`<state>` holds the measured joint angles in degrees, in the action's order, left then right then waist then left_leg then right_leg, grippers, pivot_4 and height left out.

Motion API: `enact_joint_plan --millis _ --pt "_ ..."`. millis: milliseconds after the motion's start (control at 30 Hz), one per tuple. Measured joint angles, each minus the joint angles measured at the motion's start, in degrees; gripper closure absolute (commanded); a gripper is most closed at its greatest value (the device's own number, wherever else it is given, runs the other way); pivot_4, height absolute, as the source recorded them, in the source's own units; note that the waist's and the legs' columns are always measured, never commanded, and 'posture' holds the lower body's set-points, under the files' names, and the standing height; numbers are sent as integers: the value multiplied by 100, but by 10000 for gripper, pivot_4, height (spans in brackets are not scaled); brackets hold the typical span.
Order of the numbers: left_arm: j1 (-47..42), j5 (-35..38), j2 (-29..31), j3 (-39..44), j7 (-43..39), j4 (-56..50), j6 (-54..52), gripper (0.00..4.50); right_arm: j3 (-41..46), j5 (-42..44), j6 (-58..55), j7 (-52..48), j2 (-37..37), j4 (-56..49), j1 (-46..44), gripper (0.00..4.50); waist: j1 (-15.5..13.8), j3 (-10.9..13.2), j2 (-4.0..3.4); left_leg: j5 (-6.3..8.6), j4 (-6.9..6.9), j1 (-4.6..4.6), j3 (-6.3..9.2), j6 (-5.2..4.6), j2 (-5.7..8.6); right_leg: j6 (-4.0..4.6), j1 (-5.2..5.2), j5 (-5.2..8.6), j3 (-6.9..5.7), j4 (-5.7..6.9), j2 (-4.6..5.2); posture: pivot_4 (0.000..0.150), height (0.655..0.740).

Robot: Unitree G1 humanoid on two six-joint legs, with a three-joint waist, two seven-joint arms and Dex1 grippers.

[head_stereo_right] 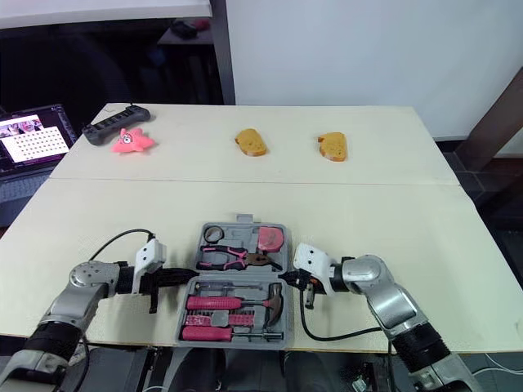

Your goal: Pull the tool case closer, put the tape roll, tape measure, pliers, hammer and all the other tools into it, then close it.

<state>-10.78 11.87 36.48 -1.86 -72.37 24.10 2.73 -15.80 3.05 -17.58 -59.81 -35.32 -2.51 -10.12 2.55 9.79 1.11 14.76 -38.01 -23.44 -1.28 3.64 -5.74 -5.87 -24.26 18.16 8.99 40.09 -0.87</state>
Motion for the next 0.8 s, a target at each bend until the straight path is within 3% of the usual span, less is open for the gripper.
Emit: enact_joint_plan --millis 100,167,233,433,600,800 --pt "282 270 394 504 -11 -38 -110 45000 354 154 -113 -53 -451 -11 135 44318 11 1 0 0 0 0 -5 0 0 2 -2 2 7 0 0 1500 7080" --pt "553 540 445 731 -84 -341 -248 45000 623 330 -369 -80 -574 -10 92 38936 4 1 0 0 0 0 -8 0 0 3 -3 3 10 -1 1 1500 7080" --pt "933 908 403 764 -208 -971 -545 45000 937 685 -733 -111 -573 -25 -60 31348 4 2 1 0 0 -1 -11 0 -1 3 -3 3 13 -1 1 1500 7080" --pt "1557 1452 363 358 -227 -2750 -1530 45000 1479 2052 -2937 141 -63 -128 -772 858 0 7 8 0 1 -1 -9 0 -3 4 -4 3 11 -1 -1 1500 7080" --pt "1795 1263 205 -400 -48 -3404 -1753 45000 1719 2440 -3937 818 457 184 -1101 858 15 7 8 1 1 -2 -13 0 -2 5 -7 4 18 -4 -1 1500 7080" --pt "1702 755 125 -968 287 -3362 -1741 45000 1825 2468 -4096 1449 979 950 -1495 858 78 7 8 1 4 -2 -13 0 -2 4 -9 3 17 -4 -2 1500 7080"
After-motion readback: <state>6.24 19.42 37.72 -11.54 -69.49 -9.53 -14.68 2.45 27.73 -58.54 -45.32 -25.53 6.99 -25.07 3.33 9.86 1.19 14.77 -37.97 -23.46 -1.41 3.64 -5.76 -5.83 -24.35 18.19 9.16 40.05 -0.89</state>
